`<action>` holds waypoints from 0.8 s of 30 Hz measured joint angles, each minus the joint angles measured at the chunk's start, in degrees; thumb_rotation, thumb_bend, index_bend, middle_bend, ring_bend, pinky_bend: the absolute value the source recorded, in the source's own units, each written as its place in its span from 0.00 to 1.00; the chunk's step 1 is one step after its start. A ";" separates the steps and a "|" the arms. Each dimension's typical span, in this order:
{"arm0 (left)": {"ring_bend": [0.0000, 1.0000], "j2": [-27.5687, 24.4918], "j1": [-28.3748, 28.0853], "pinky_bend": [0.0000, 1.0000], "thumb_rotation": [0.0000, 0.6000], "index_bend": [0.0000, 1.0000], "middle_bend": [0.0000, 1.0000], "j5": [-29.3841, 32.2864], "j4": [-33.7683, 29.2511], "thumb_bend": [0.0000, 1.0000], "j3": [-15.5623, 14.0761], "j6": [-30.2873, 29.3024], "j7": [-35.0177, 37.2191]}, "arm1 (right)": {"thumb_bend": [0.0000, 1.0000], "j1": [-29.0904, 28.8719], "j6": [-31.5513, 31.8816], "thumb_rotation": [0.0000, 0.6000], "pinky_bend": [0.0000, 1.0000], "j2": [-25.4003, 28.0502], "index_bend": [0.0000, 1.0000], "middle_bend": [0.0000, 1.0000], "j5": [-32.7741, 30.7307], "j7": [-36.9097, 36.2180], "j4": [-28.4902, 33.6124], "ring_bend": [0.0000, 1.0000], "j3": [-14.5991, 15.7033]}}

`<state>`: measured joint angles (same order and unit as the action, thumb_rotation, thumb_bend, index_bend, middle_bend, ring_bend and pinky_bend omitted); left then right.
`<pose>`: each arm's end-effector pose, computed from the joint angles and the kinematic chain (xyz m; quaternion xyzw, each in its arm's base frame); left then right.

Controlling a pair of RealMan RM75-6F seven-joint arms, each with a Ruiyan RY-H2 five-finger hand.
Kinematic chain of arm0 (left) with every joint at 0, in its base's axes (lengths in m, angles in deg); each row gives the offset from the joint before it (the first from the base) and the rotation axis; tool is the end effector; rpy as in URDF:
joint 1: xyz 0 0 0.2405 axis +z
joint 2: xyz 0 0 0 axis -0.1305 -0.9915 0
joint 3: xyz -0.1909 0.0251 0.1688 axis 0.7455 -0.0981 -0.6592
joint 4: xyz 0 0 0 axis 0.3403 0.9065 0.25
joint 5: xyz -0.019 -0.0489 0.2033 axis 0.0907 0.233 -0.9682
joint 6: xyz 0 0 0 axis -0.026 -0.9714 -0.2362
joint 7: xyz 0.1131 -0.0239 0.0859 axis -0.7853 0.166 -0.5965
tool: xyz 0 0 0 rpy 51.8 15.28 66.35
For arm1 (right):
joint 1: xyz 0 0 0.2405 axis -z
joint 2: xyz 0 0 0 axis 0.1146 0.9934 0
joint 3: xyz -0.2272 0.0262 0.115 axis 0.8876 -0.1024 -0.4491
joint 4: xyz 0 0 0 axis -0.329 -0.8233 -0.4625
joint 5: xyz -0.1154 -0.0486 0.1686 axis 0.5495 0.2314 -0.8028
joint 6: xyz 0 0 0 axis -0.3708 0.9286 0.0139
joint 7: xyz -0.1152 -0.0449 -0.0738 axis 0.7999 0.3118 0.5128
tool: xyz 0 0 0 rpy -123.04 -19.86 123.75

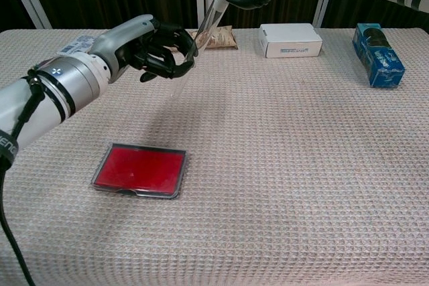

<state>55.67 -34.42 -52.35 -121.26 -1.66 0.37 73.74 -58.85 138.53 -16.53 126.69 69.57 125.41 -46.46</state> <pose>-0.1005 0.3454 -0.0657 -0.5430 -0.5919 -0.5517 0.2245 -0.0459 -0.3659 0.0394 0.7540 -0.3040 0.5049 0.2903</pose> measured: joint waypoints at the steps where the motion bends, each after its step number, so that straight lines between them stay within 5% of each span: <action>1: 0.63 -0.06 0.01 0.88 1.00 0.63 0.62 0.03 -0.04 0.57 -0.02 0.03 -0.01 | 0.48 0.00 0.06 1.00 1.00 -0.09 0.74 0.88 0.02 -0.10 -0.09 0.99 0.02; 5: 0.63 -0.21 0.05 0.88 1.00 0.63 0.62 0.14 -0.20 0.57 -0.17 0.18 -0.02 | 0.39 0.03 0.12 1.00 1.00 -0.22 0.67 0.88 -0.05 -0.46 -0.30 0.99 0.09; 13: 0.63 -0.16 0.10 0.88 1.00 0.63 0.62 -0.01 0.21 0.57 -0.39 -0.04 -0.07 | 0.03 0.29 0.29 1.00 1.00 -0.19 0.42 0.88 -0.83 -0.87 -0.26 0.99 0.00; 24: 0.63 -0.79 0.22 0.88 1.00 0.63 0.61 -0.46 0.89 0.57 -1.08 -0.21 -1.47 | 0.00 1.27 1.41 1.00 1.00 1.08 0.34 0.88 -1.07 -1.53 0.45 0.99 -0.17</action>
<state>54.88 -34.19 -52.81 -120.37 -2.74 0.16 72.27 -57.58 139.94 -15.44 125.63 68.04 125.87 -46.63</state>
